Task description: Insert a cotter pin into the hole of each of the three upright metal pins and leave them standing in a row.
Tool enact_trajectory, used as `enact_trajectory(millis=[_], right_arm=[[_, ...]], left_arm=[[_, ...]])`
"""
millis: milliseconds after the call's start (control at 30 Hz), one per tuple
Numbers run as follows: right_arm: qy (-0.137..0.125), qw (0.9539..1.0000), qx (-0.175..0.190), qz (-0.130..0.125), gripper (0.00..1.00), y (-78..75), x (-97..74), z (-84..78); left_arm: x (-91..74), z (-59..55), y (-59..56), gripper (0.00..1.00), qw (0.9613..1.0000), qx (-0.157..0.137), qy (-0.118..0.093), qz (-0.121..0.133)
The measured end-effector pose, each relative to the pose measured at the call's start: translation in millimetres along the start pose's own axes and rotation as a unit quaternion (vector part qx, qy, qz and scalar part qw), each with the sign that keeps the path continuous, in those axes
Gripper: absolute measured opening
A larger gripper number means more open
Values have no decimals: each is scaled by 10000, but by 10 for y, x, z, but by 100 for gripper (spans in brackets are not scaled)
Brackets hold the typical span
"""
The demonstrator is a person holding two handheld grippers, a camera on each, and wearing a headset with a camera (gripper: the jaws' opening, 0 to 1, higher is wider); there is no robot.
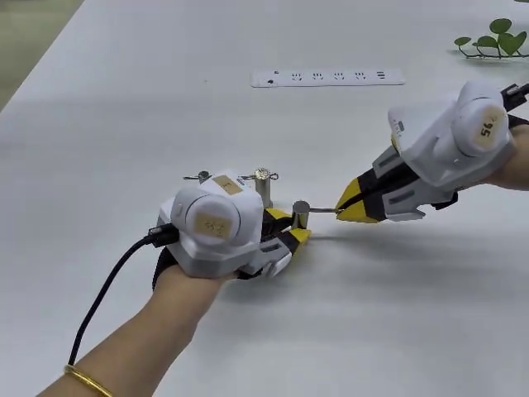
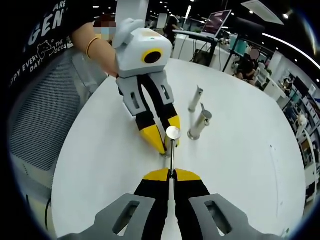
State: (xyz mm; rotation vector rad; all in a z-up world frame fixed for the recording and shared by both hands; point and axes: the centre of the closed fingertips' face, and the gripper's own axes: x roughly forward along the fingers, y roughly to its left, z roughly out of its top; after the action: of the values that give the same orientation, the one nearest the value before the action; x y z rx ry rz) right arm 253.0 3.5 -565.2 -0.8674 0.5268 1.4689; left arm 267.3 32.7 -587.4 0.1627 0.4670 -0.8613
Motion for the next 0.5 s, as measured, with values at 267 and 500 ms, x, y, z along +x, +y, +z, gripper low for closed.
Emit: enact_trajectory(millis=[267, 500], right_arm=[[13, 10000, -24, -20, 0, 8, -4, 63], [34, 10000, -70, -31, 0, 8, 8, 103]], left_arm=[[-3, -3, -9, 10, 10000, -4, -2, -17], [-4, -9, -17, 10, 10000, -19, -8, -12]])
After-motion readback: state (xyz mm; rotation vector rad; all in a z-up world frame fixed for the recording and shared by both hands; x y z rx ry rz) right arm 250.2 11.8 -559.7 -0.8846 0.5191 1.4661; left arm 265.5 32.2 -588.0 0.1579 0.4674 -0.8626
